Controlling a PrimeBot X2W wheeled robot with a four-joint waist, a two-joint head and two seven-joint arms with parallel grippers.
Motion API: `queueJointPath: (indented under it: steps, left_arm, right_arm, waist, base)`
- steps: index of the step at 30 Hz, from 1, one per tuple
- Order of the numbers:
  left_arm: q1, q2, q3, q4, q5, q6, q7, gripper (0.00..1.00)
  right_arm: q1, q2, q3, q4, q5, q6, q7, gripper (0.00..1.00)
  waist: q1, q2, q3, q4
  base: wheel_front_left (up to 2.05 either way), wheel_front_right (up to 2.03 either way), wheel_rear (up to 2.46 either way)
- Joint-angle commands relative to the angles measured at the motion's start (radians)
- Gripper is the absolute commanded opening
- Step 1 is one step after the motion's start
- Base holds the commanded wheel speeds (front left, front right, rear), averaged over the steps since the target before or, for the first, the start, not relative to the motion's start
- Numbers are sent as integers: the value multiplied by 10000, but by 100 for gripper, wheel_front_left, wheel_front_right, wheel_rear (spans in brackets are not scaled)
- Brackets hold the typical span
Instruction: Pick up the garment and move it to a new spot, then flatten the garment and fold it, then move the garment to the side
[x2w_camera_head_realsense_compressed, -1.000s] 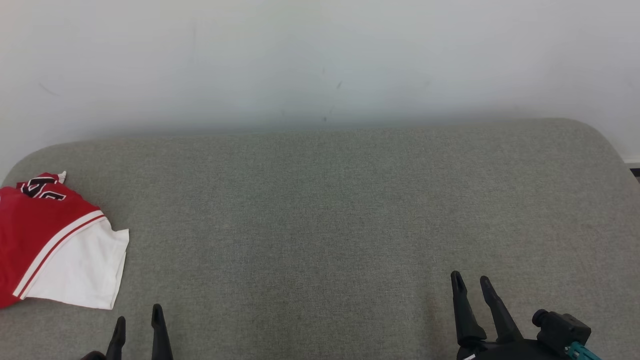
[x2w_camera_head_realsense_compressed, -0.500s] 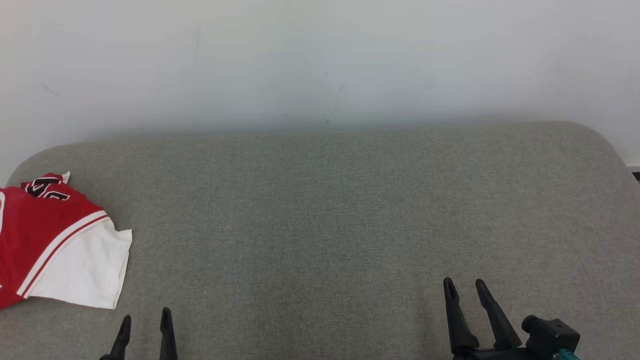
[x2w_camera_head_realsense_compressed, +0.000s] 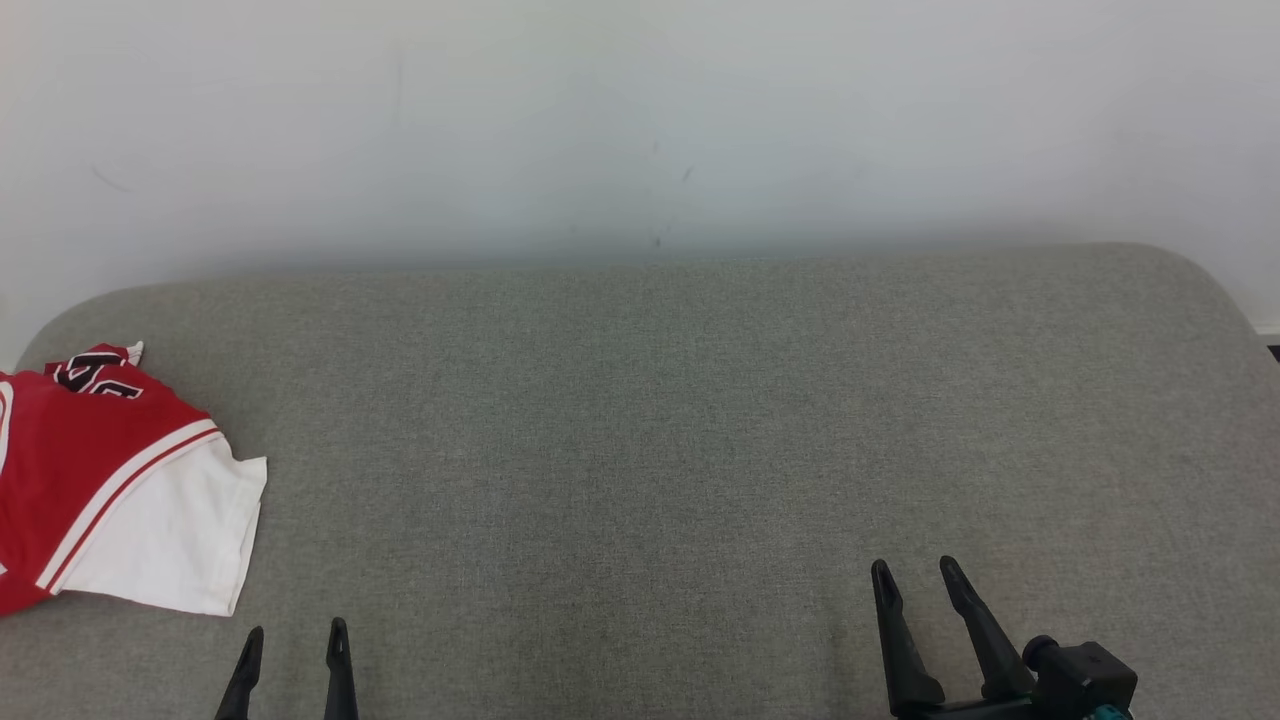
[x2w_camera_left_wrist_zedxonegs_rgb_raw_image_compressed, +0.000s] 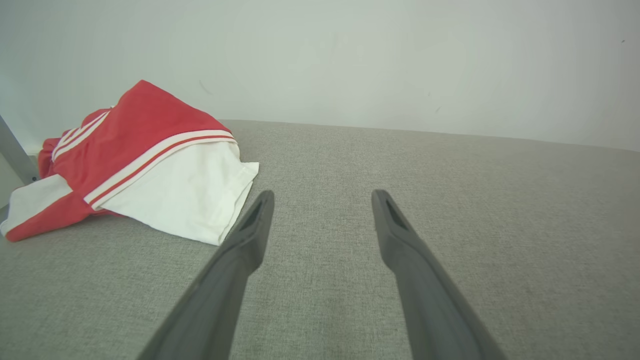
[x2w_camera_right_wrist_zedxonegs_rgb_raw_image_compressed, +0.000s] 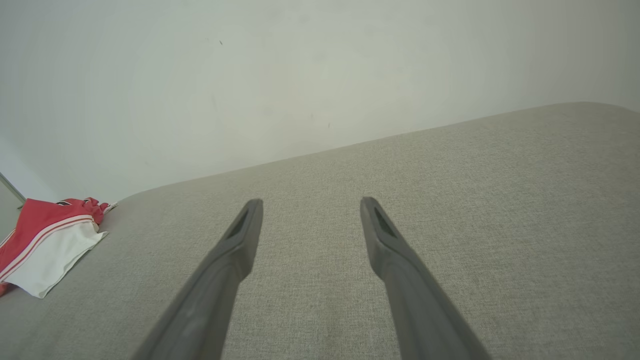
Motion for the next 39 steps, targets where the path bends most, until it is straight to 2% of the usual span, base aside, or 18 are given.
queueJointPath:
  steps: [1, 16, 39]
  left_arm:
    - [110, 7, 60, -57, 269, 17, -107, 100]
    - [303, -70, 284, 7, 1336, 15, -384, 100]
    - [255, -177, 528, 78, 1276, 38, -373, 100]
  right_arm:
    - [77, -11, 39, -54, -269, -18, -114, 100]
    - [206, -11, -389, -47, -1155, -21, -368, 100]
    - [157, -9, -432, -12, -1001, -21, -352, 100]
  waist:
    - [0, 0, 6, 5]
    - [0, 0, 12, 38]
    - [0, 0, 91, 79]
  base:
    - [0, 0, 0]
    - [0, 0, 0]
    - [0, 0, 0]
